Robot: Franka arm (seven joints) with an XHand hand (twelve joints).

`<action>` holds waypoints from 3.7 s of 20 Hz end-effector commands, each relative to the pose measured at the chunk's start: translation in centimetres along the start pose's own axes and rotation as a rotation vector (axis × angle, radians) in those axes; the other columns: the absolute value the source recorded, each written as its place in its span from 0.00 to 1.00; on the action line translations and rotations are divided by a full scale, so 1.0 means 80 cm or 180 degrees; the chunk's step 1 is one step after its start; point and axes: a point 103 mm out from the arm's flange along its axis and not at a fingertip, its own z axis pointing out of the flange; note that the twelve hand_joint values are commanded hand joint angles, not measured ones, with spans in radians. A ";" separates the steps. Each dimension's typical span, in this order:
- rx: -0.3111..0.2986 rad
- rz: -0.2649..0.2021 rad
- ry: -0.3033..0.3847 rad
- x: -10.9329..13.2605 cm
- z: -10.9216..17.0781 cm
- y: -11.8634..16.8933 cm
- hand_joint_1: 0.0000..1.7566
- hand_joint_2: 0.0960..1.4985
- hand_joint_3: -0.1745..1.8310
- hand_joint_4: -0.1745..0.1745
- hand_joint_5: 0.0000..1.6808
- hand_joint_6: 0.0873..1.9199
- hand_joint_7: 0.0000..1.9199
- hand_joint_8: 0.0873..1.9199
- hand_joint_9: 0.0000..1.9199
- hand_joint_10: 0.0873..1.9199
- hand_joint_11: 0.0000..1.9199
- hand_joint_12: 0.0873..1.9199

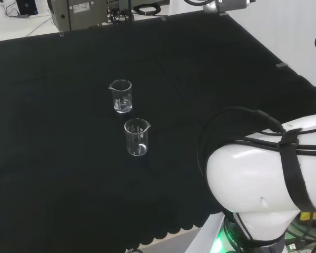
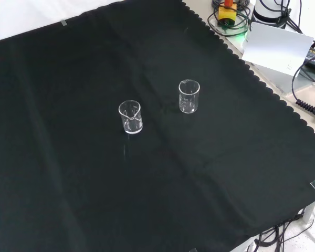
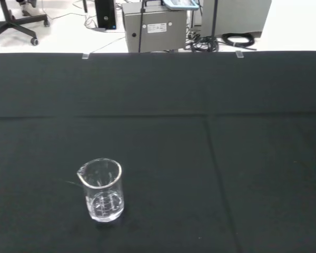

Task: Pick up the beaker on the right.

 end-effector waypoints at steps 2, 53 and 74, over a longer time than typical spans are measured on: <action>0.0051 0.0093 -0.0072 0.001 0.011 0.004 0.00 0.94 0.09 0.49 0.19 0.00 0.03 0.20 0.21 0.00 0.00 0.69; 0.0788 -0.0545 0.1051 -0.039 0.346 0.238 0.42 0.64 0.00 0.45 0.22 0.00 0.12 0.31 0.21 0.33 0.05 0.73; 0.0897 -0.0611 0.1135 -0.038 0.375 0.230 0.42 0.63 0.00 0.44 0.21 0.00 0.11 0.30 0.20 0.31 0.05 0.73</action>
